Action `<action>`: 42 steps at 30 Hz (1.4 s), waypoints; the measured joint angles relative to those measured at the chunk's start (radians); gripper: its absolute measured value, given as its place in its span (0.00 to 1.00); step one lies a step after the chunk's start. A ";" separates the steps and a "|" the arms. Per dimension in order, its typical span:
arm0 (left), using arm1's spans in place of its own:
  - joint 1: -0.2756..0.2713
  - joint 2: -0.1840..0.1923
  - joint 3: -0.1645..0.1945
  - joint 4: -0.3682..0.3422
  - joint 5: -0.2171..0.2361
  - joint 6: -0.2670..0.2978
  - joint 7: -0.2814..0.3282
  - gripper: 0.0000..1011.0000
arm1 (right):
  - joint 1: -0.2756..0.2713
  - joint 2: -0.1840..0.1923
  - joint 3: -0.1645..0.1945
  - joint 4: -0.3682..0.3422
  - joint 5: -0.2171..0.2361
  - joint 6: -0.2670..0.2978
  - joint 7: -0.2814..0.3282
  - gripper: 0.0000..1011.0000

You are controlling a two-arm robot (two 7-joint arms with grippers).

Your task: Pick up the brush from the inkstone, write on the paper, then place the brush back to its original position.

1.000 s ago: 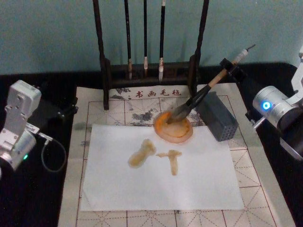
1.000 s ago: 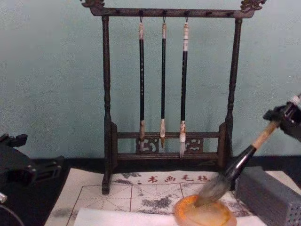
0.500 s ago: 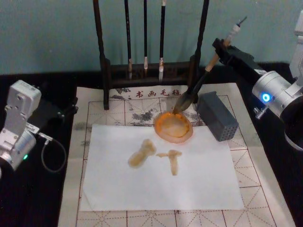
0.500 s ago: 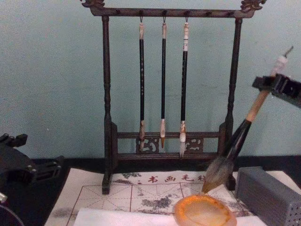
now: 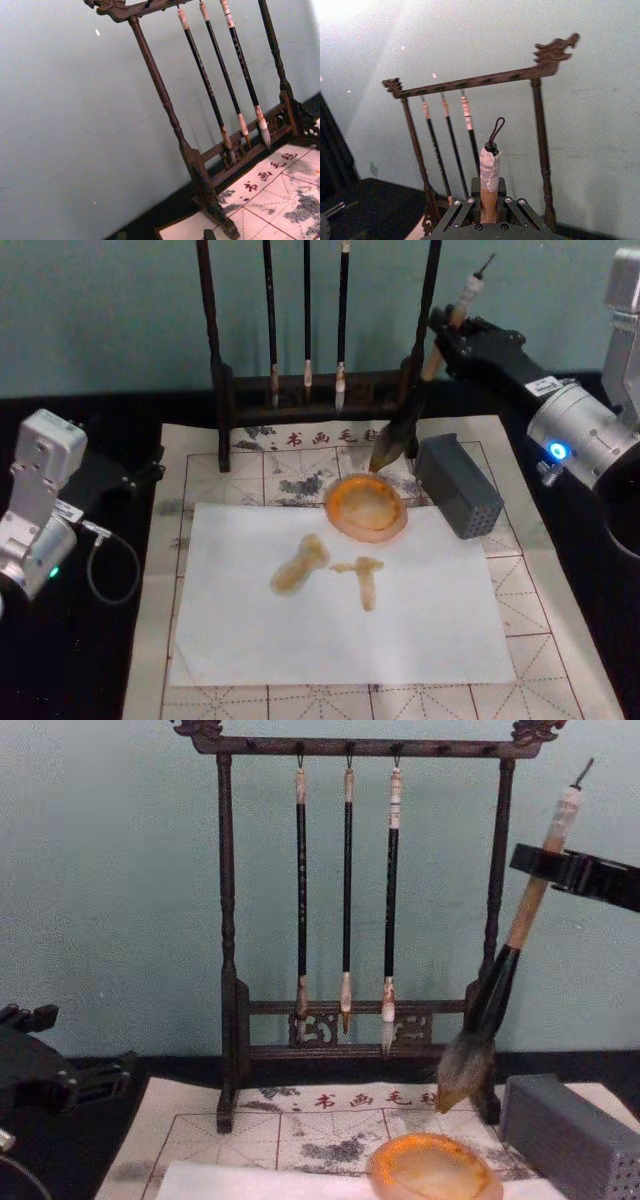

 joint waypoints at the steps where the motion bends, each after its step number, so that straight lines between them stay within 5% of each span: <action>1: 0.000 0.000 0.000 0.000 0.000 0.000 0.000 0.99 | -0.002 0.001 -0.001 -0.004 -0.006 -0.002 0.004 0.19; 24: 0.000 0.000 0.000 0.000 0.000 0.000 0.000 0.99 | -0.059 0.014 0.006 -0.049 -0.117 -0.045 0.093 0.19; 42: 0.000 0.000 0.000 0.000 0.000 0.000 0.000 0.99 | -0.137 0.056 0.047 -0.118 -0.110 -0.070 0.242 0.19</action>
